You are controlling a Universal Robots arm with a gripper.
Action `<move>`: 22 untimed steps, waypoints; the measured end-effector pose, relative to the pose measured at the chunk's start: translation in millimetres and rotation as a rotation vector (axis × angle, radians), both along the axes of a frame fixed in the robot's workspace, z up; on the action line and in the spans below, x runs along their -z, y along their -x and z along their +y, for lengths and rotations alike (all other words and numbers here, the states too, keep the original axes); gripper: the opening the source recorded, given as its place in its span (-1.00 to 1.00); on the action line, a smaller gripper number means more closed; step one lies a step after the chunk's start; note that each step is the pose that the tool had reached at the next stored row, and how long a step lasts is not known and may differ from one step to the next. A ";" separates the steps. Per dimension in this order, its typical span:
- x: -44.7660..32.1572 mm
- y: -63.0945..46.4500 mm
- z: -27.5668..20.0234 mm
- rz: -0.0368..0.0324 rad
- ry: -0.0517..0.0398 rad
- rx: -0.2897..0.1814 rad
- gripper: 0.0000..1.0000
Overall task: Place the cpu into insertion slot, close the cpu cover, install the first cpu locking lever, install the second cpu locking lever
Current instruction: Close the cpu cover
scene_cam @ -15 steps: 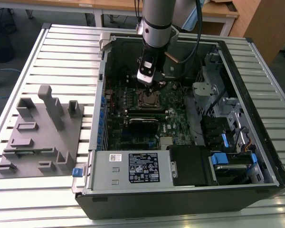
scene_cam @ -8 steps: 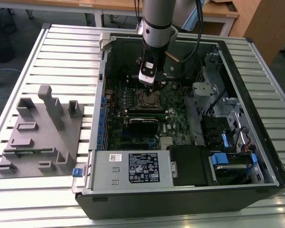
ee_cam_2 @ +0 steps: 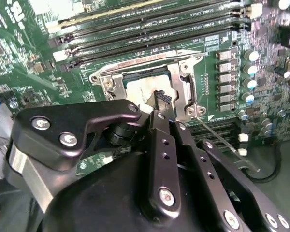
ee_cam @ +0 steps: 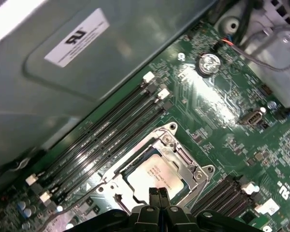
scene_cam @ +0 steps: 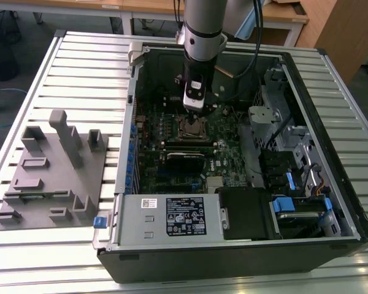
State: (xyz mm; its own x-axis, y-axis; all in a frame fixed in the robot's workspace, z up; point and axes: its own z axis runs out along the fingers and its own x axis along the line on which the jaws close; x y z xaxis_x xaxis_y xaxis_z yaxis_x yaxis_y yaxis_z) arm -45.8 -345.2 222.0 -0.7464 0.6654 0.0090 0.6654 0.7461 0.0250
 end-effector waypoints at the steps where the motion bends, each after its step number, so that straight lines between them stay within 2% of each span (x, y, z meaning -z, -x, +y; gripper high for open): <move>1: 0.0 0.0 0.0 -0.0001 -0.0001 -0.015 -0.80; 20: 0.5 0.0 0.0 -0.0009 0.0000 -0.263 -0.80; 22: 0.5 0.0 0.0 -0.0010 0.0000 -0.279 -0.80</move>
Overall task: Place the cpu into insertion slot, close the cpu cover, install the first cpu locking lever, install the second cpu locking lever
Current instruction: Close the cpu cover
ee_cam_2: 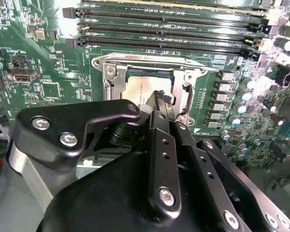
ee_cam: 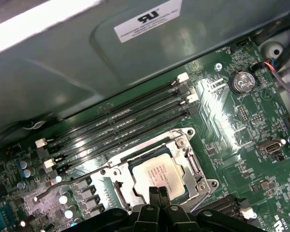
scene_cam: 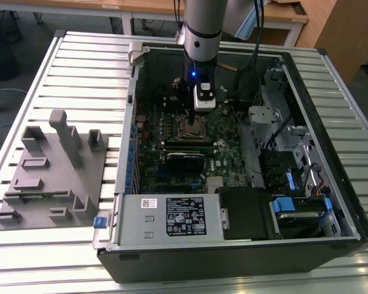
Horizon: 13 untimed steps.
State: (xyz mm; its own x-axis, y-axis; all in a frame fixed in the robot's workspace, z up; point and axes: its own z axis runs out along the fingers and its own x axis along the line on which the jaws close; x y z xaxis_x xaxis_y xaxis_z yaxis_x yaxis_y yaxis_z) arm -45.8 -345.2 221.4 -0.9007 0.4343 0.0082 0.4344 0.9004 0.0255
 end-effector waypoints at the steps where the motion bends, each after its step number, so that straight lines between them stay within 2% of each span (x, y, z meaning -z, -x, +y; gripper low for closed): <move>1: 0.0 0.0 0.0 0.0000 0.0000 0.000 -0.80; 13: 0.2 1.1 0.0 -0.0007 -0.0001 -0.002 -0.80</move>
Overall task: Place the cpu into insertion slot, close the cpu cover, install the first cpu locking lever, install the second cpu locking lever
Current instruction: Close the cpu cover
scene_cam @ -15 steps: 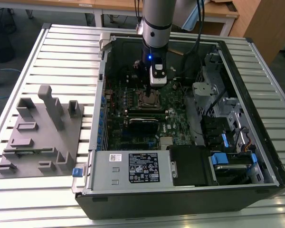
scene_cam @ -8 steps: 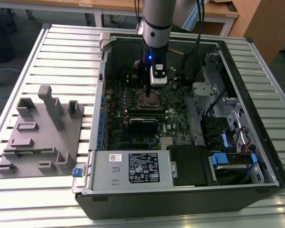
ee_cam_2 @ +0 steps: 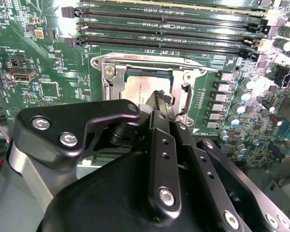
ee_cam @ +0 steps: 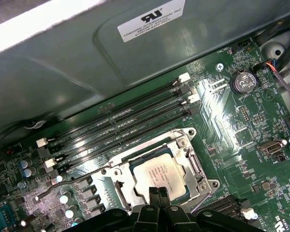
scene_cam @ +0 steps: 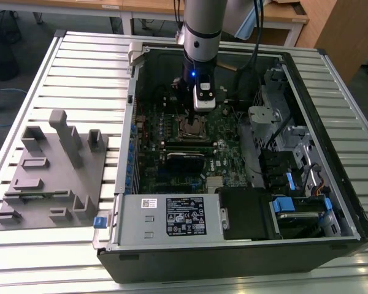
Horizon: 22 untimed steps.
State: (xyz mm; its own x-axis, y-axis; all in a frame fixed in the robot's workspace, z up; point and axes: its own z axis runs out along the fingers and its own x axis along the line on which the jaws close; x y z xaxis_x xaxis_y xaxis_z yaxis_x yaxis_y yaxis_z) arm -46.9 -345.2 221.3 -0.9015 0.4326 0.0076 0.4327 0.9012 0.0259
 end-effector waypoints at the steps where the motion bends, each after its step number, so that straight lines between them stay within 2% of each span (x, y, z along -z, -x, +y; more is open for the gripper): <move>1: 0.1 0.0 0.0 -0.0005 0.0001 -0.001 -0.80; 6: 0.4 0.1 0.0 -0.0017 0.0001 -0.029 -0.80; 16: 1.1 0.1 0.0 -0.0041 -0.0001 -0.148 -0.80; 22: 1.7 0.1 0.0 -0.0112 -0.0036 -0.218 -0.80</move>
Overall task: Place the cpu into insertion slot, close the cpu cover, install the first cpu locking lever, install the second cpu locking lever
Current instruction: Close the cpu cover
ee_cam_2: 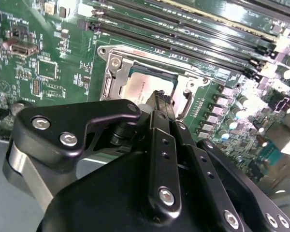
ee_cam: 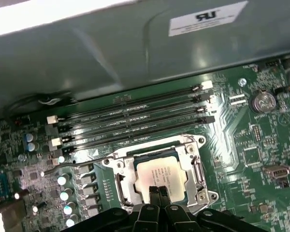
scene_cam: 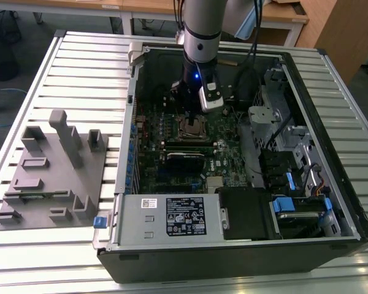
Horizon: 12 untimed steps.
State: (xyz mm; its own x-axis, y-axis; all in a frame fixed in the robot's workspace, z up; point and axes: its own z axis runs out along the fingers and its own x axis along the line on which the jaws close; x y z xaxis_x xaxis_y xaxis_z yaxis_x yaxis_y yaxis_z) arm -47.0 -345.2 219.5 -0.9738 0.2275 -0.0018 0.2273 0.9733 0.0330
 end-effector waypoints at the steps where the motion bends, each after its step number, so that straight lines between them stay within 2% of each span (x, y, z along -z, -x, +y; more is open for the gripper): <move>1: 0.1 0.0 0.0 -0.0015 -0.0011 -0.011 -0.80; 7: 0.7 0.0 0.0 -0.0087 -0.0056 -0.075 -0.80; 12: 0.7 0.0 0.0 -0.0089 -0.0057 -0.079 -0.80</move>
